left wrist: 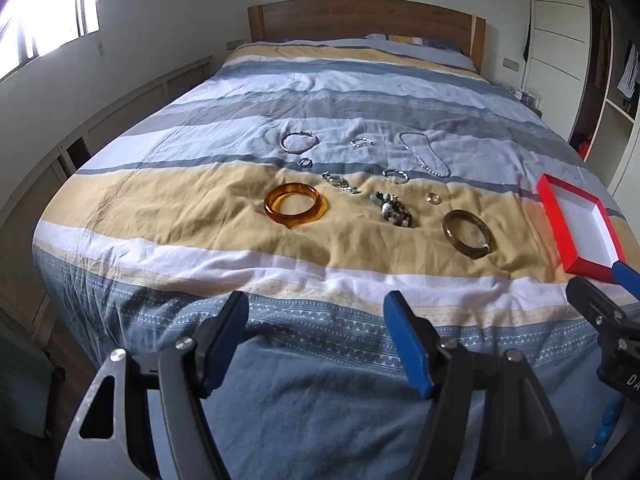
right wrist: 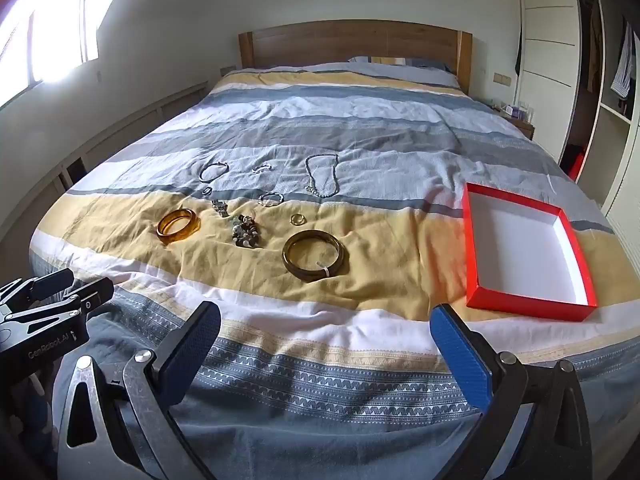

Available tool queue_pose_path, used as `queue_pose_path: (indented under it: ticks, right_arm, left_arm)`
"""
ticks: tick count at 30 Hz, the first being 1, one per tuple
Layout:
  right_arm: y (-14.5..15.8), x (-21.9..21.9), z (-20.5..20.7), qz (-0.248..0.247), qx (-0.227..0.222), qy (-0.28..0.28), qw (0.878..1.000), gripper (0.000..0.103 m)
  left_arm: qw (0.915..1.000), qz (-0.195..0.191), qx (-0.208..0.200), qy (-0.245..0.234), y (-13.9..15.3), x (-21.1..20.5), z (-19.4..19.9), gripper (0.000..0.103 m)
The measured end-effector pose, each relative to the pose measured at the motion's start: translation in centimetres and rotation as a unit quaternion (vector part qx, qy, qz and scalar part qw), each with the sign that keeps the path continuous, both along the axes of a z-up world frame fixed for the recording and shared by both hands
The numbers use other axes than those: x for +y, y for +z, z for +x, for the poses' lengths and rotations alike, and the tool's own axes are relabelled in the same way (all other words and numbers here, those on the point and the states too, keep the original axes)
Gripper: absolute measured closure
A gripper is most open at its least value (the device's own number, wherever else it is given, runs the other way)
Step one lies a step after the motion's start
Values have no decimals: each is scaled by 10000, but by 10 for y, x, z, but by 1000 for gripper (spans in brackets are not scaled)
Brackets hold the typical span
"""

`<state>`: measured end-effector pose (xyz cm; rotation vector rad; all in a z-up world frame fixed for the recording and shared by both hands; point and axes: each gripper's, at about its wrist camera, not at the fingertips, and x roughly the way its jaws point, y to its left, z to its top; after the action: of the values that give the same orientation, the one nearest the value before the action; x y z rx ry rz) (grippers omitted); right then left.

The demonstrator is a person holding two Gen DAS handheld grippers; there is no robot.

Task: Organize jewelry
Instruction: 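Move both grippers toward the amber and dark brown bangles on the duvet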

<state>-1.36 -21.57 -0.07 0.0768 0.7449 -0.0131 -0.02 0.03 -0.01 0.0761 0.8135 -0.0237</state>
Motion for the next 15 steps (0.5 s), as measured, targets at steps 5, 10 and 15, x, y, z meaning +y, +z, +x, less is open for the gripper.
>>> queue_pose_path:
  ticks: [5,10,15]
  right_arm:
    - [1,1,1,-24,13,8,10000,1]
    - [-4,2,14,-86,76,29,9999,1]
    - [-7,2,26,-159,160,62,9997,1]
  left_arm:
    - [10000,-37,49,57,-3,5,9,35]
    - [9999,-97,120,50,-5,8,22,35]
    - [9998,-18,185,-67,-10,8,36,35]
